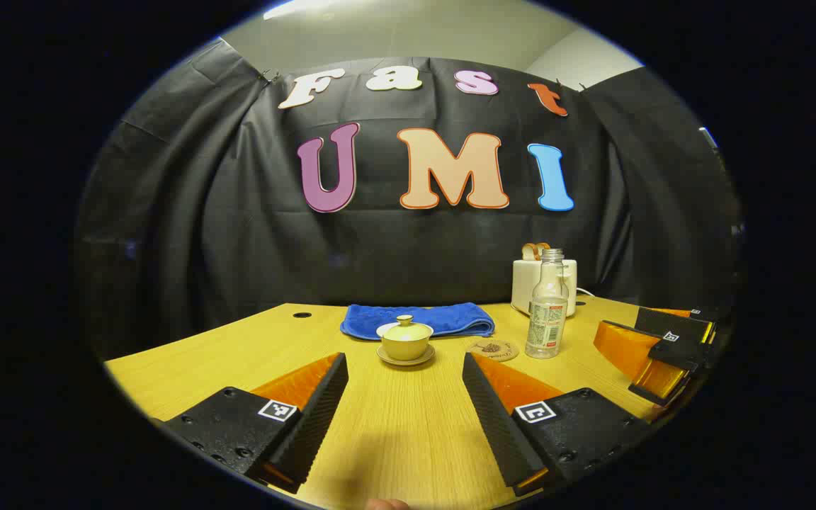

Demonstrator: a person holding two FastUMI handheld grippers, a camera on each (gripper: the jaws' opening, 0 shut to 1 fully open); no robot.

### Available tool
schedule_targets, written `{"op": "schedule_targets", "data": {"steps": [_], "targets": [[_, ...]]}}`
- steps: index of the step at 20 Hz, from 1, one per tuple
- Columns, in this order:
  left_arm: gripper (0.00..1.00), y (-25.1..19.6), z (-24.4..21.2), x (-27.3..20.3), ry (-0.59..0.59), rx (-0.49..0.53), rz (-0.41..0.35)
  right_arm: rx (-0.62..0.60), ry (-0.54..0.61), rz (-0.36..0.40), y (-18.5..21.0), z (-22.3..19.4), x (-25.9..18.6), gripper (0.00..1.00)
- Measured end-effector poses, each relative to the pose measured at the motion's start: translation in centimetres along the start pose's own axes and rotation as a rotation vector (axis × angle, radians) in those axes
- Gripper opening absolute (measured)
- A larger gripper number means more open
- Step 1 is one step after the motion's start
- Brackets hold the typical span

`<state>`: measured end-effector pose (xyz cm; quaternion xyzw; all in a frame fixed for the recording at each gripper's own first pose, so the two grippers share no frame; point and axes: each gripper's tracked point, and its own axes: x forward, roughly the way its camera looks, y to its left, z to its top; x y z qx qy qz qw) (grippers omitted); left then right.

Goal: Open the teacup lid with one hand, grasp the water bottle and pour water into the teacup with the other hand; after pouring, place the water bottle on the coaster and then close the teacup lid.

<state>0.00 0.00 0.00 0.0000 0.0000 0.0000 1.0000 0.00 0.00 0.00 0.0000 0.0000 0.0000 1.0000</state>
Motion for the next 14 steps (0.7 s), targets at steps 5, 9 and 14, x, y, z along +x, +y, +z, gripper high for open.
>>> {"op": "schedule_targets", "data": {"steps": [5, 9, 14], "targets": [[0.95, -0.3, 0.04, 0.02, -0.004, 0.0, -0.012, -0.001, -0.007, -0.008, -0.02, 0.06, -0.04, 0.96], [0.95, -0.2, -0.05, -0.04, -0.002, -0.001, -0.007, 0.0, -0.001, 0.011, 0.2, 0.09, -0.19, 0.95], [0.95, -0.23, -0.11, 0.0, -0.003, -0.001, -0.006, 0.0, -0.002, 0.018, 0.25, 0.04, -0.21, 0.94]]}}
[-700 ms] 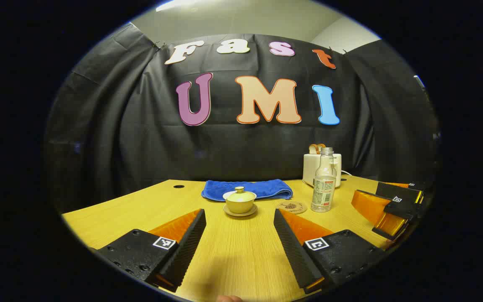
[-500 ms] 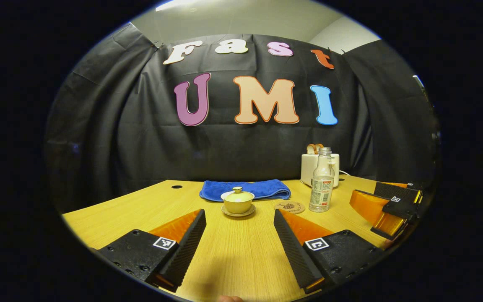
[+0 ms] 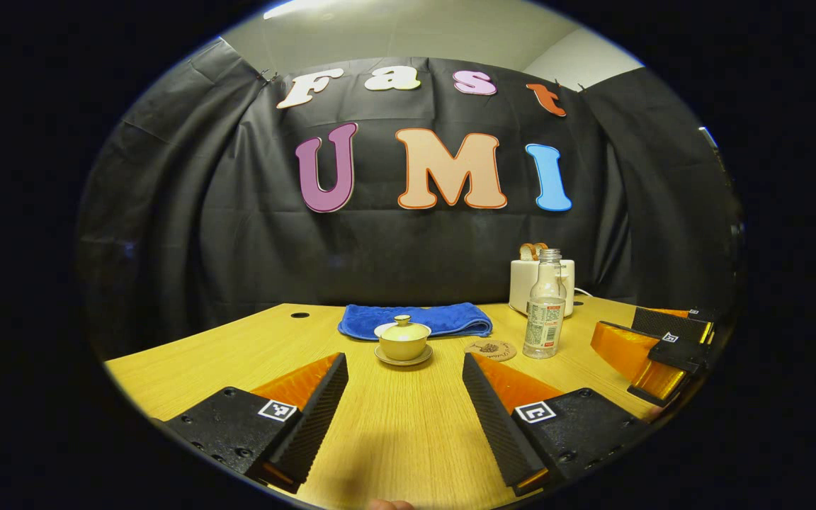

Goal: Open the teacup lid with one hand, grasp the water bottle and pour water into the teacup with the other hand; after pouring, place the water bottle on the coaster and then close the teacup lid.

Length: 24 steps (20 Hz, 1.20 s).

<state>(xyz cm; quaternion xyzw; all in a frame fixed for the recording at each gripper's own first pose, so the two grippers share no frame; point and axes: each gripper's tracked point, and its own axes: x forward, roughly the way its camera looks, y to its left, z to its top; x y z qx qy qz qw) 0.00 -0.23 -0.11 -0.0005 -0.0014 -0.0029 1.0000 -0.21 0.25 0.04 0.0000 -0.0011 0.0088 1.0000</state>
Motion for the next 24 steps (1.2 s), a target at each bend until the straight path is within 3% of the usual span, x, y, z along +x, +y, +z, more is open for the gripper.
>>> {"op": "schedule_targets", "data": {"steps": [14, 24], "targets": [[0.95, -0.1, 0.1, 1.1, 0.001, 0.001, -0.006, 0.001, 0.002, 0.033, 0.4, 0.0, -0.1, 0.94], [0.95, 0.4, -0.3, 10.2, 0.009, 0.003, -0.014, -0.001, 0.001, -0.032, -3.3, 0.0, 0.7, 0.94]]}}
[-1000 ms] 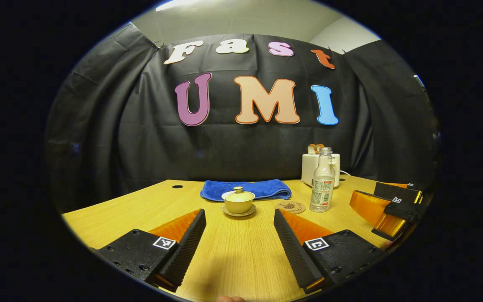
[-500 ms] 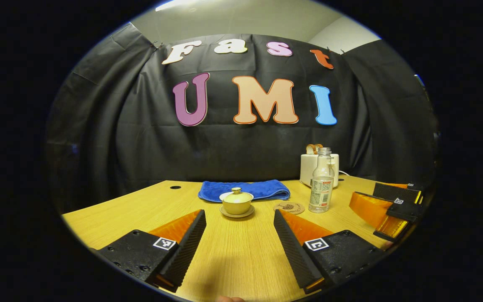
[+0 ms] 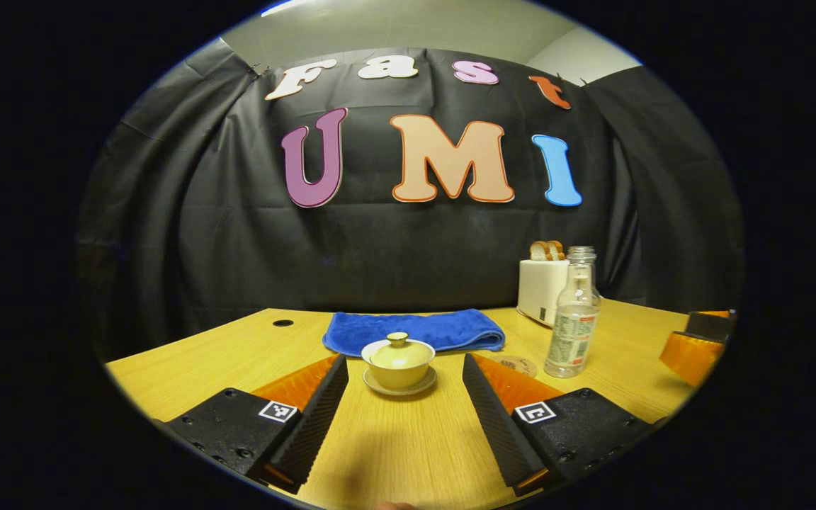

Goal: Open the teacup lid with one hand, grasp the water bottle and pour water into the teacup with the other hand; after pouring, place the water bottle on the coaster and then close the teacup lid.

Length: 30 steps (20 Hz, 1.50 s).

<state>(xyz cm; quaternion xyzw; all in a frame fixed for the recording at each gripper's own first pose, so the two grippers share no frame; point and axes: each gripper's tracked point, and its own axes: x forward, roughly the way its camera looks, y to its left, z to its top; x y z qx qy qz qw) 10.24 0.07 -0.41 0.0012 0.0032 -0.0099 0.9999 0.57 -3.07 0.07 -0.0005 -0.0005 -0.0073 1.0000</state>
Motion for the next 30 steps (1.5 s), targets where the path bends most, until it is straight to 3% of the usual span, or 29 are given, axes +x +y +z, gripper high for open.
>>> {"op": "schedule_targets", "data": {"steps": [11, 16, 21, 22, 25, 29, 30], "targets": [[0.95, 0.6, -0.5, 10.0, 0.034, 0.016, 0.02, -0.002, -0.007, -0.062, -3.0, 0.2, 0.4, 0.94], [0.95, 0.1, -1.0, 11.3, 0.066, 0.049, -0.001, -0.003, -0.008, -0.074, -3.5, 0.2, 0.4, 0.94], [0.95, 0.5, -1.6, 11.8, 0.109, 0.01, 0.0, -0.003, -0.008, -0.077, -3.7, 0.2, 0.4, 0.94], [0.94, 0.4, -1.8, 11.9, 0.12, 0.006, -0.002, -0.002, -0.008, -0.077, -3.7, 0.2, 0.4, 0.98], [0.93, 0.0, -2.4, 12.0, 0.154, 0.028, -0.008, -0.003, -0.007, -0.074, -3.6, 0.1, 0.3, 0.94], [0.71, 0.3, -2.5, 12.1, 0.165, 0.052, 0.007, -0.003, -0.008, -0.079, -4.0, 0.2, 0.3, 0.94], [0.61, 0.5, -2.4, 12.1, 0.16, 0.05, 0.014, -0.002, -0.008, -0.08, -4.1, 0.2, 0.3, 0.94]]}}
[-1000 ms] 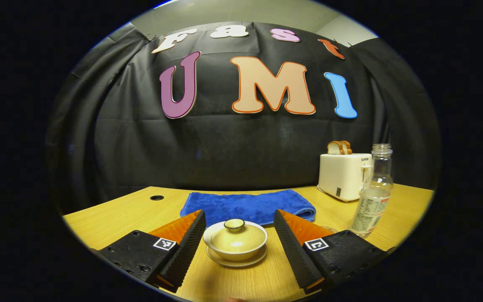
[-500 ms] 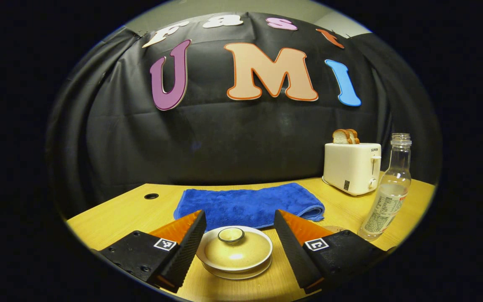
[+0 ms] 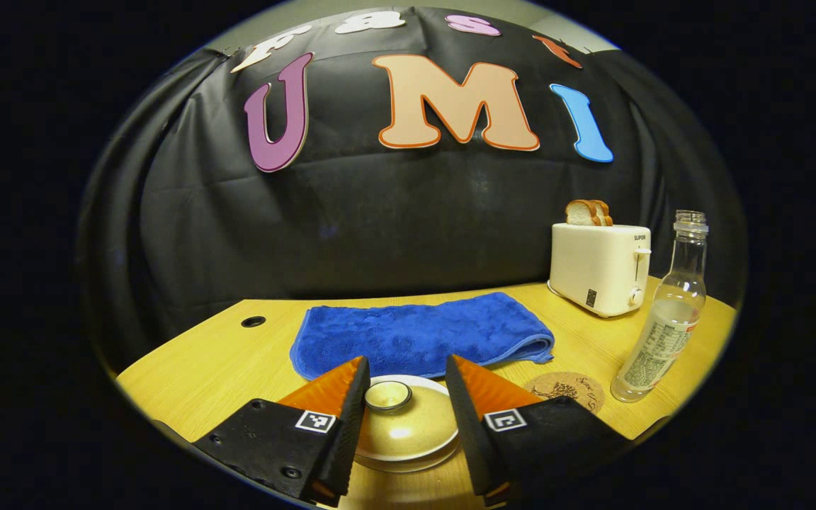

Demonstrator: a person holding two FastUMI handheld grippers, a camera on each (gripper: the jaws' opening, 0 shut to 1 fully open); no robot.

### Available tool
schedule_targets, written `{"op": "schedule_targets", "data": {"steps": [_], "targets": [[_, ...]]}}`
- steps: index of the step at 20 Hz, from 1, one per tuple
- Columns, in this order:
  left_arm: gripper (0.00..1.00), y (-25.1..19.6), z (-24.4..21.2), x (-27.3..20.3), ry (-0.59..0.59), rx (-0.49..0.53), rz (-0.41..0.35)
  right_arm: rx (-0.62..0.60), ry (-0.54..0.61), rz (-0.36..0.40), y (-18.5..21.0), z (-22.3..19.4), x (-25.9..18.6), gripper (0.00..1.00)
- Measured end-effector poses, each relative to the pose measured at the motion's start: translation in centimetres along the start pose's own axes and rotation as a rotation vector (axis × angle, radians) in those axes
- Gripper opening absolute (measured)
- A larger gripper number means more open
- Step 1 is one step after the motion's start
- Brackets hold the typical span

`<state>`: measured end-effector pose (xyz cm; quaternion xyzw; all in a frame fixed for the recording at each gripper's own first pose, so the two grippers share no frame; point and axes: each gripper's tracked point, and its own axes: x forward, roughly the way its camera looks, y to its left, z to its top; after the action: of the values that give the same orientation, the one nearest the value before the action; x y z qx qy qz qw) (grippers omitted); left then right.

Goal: Open the teacup lid with one hand, grasp the water bottle and pour water into the teacup with the other hand; after pouring, place the water bottle on the coaster and then close the teacup lid.

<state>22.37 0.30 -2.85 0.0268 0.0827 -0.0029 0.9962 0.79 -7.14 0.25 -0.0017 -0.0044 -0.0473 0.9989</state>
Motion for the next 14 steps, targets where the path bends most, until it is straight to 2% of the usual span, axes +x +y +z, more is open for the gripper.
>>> {"op": "schedule_targets", "data": {"steps": [1, 2, 3, 4, 5, 6, 14], "targets": [[0.58, 0.0, 0.0, 0.0, -0.003, -0.005, 0.004, 0.0, 0.0, -0.002, -0.1, 0.0, 0.0, 0.99], [0.5, 0.1, 0.1, -0.1, -0.006, -0.008, 0.008, 0.0, 0.0, -0.003, -0.2, 0.0, 0.1, 0.98], [0.48, 0.2, 0.1, -0.1, -0.006, -0.005, 0.013, 0.0, 0.0, -0.003, -0.2, 0.1, 0.0, 0.98], [0.39, 0.4, 0.0, -0.1, -0.007, -0.002, 0.022, -0.001, -0.001, -0.003, -0.1, 0.0, 0.0, 0.94], [0.36, 0.6, 0.0, -0.1, -0.007, -0.002, 0.033, 0.0, 0.0, -0.003, -0.1, 0.0, 0.0, 0.94], [0.28, 0.8, 0.0, -0.2, -0.005, 0.0, 0.048, -0.001, 0.0, -0.003, -0.1, 0.0, 0.0, 0.94], [0.26, 1.4, 0.0, -0.8, -0.013, -0.022, 0.077, 0.0, -0.001, -0.003, -0.2, 0.0, 0.0, 0.94]]}}
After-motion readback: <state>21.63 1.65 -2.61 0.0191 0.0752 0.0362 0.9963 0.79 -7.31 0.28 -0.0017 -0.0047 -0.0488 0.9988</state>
